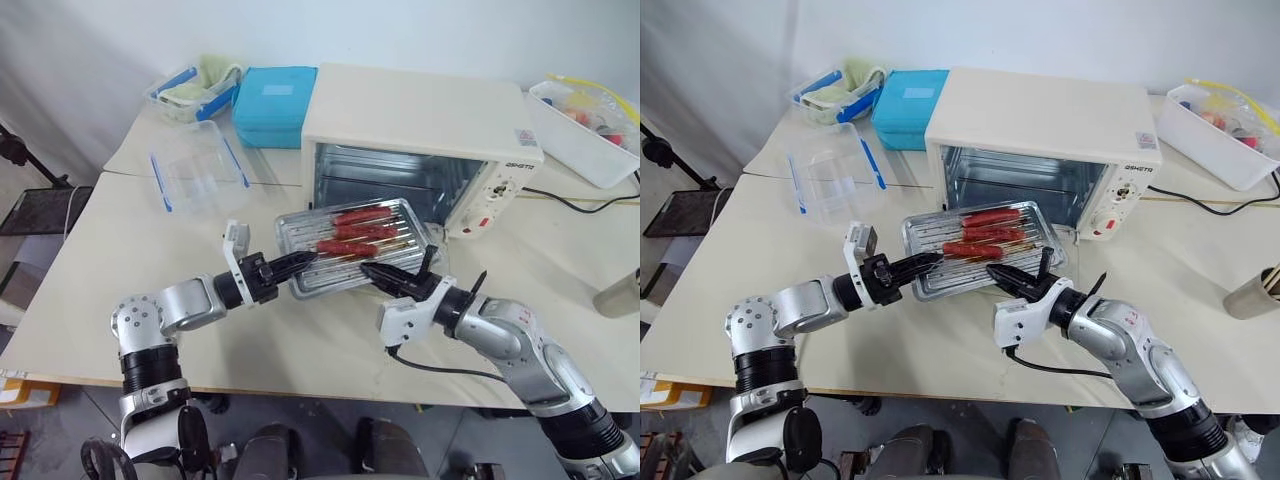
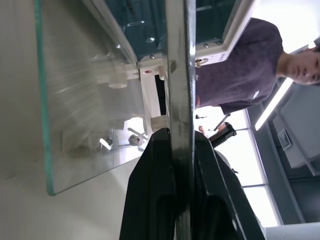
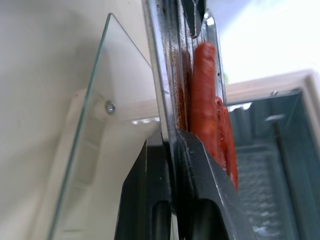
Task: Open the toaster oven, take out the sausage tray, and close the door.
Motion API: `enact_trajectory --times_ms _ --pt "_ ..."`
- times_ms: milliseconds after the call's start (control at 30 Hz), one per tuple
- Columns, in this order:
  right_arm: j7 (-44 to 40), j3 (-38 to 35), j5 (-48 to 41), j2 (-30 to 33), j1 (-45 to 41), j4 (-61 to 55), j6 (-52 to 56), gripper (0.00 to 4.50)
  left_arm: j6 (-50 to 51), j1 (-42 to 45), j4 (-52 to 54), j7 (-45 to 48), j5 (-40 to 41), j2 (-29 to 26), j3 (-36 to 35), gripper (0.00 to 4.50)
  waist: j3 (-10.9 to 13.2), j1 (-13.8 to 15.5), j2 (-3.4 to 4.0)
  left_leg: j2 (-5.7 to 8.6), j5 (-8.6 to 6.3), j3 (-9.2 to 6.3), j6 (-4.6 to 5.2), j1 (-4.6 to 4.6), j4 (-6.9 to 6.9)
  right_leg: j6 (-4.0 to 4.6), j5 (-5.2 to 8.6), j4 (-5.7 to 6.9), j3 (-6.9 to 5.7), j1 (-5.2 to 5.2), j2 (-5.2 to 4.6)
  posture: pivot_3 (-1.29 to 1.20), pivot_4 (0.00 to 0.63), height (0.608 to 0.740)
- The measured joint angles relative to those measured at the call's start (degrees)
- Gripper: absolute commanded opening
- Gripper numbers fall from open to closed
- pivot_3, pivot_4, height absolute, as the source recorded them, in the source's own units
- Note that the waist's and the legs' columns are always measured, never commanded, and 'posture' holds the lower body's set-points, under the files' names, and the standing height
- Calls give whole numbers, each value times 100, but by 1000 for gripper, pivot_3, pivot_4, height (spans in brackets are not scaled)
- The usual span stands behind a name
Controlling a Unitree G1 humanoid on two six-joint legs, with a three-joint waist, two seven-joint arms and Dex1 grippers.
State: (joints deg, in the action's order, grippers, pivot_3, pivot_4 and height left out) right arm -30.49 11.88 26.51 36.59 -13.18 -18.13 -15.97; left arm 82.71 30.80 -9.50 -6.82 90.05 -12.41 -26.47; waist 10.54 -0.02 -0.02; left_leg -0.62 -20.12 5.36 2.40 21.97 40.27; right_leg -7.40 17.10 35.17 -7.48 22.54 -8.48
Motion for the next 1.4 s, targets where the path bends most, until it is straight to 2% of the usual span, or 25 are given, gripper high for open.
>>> enact_trajectory --times_ms 133,233,367,433,533,767,800,967,1100,1233,1400 --pt "-146 -132 -482 28 42 -176 -37 2266 -724 -260 24 -1066 1522 -224 300 0 0 -5 0 0 0 -3 0 -8 -2 0 0 1 15 -5 0 0 150 740" --pt "-251 -309 -800 192 160 -174 -188 3203 -1089 -480 184 -1345 1930 -290 294 0 0 -4 0 2 0 1 0 -13 -5 0 0 -3 10 -10 1 0 150 740" --pt "-388 -669 -1372 405 435 -40 -403 3203 -1217 -883 577 -1297 2088 -400 116 0 0 7 0 8 -1 5 1 -25 -13 0 0 -11 9 -23 0 0 150 740" --pt "-412 -1048 -1707 574 624 249 -556 3203 -1276 -1371 869 -1209 2097 -449 -56 0 0 2 0 9 -1 10 2 -54 -29 0 0 -23 11 -48 0 0 150 740" --pt "-556 -1550 -2313 698 822 676 -647 2580 -1407 -2080 1227 -1082 2096 -457 -291 0 0 -1 0 -2 -2 5 0 -80 -33 3 2 -44 9 -82 7 0 150 740" --pt "-1643 -2188 -3972 904 1028 1827 -454 203 -1906 -3463 2197 -402 2101 -429 -937 0 0 -3 0 -6 -6 2 -3 -92 -25 7 4 -47 57 -98 6 0 150 740" --pt "-1859 -2231 -4170 945 1020 2063 -328 53 -1995 -3660 2304 -278 2103 -405 -1020 0 0 -5 1 -6 -7 2 -3 -92 -26 8 4 -50 58 -98 4 0 150 740" --pt "-2979 -2204 -4740 1070 951 3102 415 53 -2480 -4403 2648 -111 2103 -84 -1233 0 0 0 1 -7 -12 0 1 -91 -26 15 8 -77 59 -98 -5 0 150 740" --pt "-3654 -1853 -4773 1072 602 3739 1034 53 -2985 -4704 3036 -115 2104 271 -1347 0 -2 -12 5 -15 -16 1 -5 -92 -25 17 9 -87 65 -98 -19 0 150 740" --pt "-3953 -1684 -4723 929 125 4005 1169 53 -3380 -4795 3340 -195 2104 513 -1267 0 -2 -12 7 -27 -23 0 -17 -92 -25 23 10 -93 65 -98 -16 0 150 740" --pt "-4220 -1655 -4980 381 -143 3970 1441 53 -3740 -4936 3680 -308 2111 652 -993 0 -3 4 15 -26 -31 0 -17 -88 -28 24 11 -99 62 -97 -8 0 150 740"
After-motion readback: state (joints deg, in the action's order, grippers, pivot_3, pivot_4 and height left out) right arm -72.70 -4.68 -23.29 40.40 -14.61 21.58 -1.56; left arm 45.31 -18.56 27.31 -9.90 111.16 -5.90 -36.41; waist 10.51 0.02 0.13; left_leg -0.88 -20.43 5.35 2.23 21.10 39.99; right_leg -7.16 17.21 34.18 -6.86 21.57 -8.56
